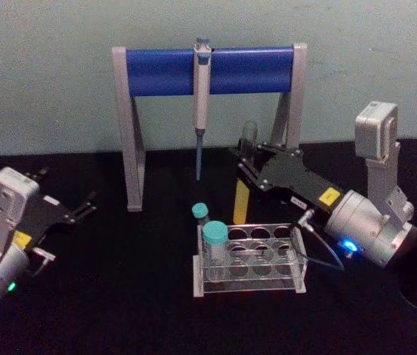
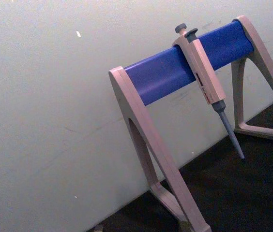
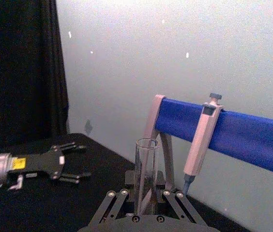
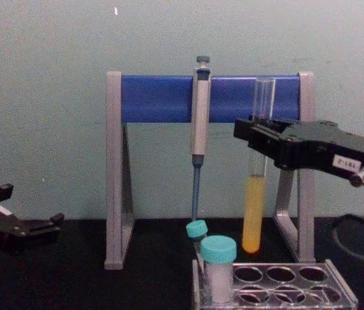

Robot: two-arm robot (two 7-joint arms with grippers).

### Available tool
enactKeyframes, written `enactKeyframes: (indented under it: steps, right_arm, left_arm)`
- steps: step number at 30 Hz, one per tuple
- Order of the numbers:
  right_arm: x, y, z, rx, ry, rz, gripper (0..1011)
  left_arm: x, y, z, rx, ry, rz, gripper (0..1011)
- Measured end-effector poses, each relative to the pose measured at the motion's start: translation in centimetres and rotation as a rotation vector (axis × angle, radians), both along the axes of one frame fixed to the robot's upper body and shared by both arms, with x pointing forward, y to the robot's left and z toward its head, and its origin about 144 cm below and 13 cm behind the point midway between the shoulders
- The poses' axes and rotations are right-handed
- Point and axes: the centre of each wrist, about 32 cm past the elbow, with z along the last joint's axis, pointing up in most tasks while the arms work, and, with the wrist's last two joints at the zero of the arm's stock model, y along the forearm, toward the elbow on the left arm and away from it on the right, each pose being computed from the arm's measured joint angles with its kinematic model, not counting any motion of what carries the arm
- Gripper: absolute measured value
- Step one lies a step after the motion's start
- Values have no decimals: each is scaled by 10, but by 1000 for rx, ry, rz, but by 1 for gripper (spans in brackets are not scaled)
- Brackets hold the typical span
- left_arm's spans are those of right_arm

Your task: Pick up the test tube from the test tube rack, shake it, then place it back into the test tube rack.

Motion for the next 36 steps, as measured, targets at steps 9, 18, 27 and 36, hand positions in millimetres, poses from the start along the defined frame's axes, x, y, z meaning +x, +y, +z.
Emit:
enactKeyframes:
  steps: [9, 18, 27, 36]
  right_arm:
    - [9, 0, 0, 20, -27, -77, 237]
    - [6, -8, 1, 21, -34, -143, 237]
    - [-4, -18, 1, -4, -36, -189, 238]
    - [-18, -29, 6, -78, -29, -164, 238]
  left_arm:
    - [0, 0, 0, 0, 0, 0, 1002]
    - [0, 0, 0, 0, 0, 0, 1001]
    - [0, 0, 0, 0, 0, 0, 1001]
    - [0, 0, 0, 0, 0, 0, 1001]
